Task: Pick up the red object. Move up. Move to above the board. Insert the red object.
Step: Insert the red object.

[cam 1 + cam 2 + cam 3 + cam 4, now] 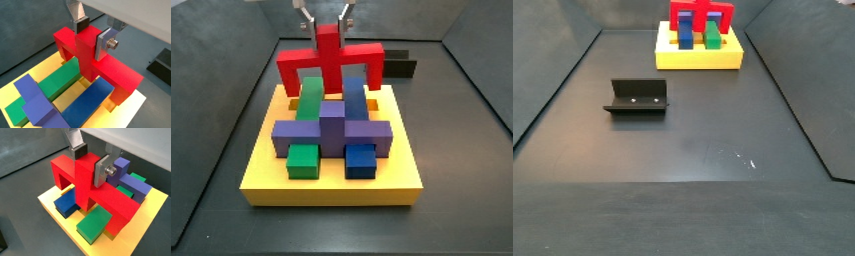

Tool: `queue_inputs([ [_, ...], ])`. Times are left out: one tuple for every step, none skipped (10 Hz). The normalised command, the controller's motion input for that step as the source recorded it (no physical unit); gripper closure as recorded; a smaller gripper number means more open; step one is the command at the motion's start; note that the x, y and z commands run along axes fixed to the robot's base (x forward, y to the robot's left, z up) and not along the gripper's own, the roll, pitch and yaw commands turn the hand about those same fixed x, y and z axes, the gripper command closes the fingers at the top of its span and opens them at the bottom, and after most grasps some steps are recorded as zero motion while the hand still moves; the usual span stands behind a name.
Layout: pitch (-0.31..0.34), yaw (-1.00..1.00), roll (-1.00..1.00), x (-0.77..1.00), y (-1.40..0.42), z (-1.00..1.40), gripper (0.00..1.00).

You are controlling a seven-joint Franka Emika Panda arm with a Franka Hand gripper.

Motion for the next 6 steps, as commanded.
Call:
queue_inputs([
  [0.0, 0.03, 0.0, 0.02, 0.0, -0.15, 1.0],
  [0.0, 0.03, 0.0, 0.0, 0.0, -0.17, 1.0],
  [0.0, 0.02, 0.0, 0.06, -0.01, -0.17, 1.0],
  [0.0, 0.0, 0.0, 0.12, 0.0, -0.17, 1.0],
  [0.0, 0.0, 0.0, 0.11, 0.0, -0.15, 1.0],
  [0.0, 0.01, 0.0, 0.13, -0.07, -0.12, 1.0],
])
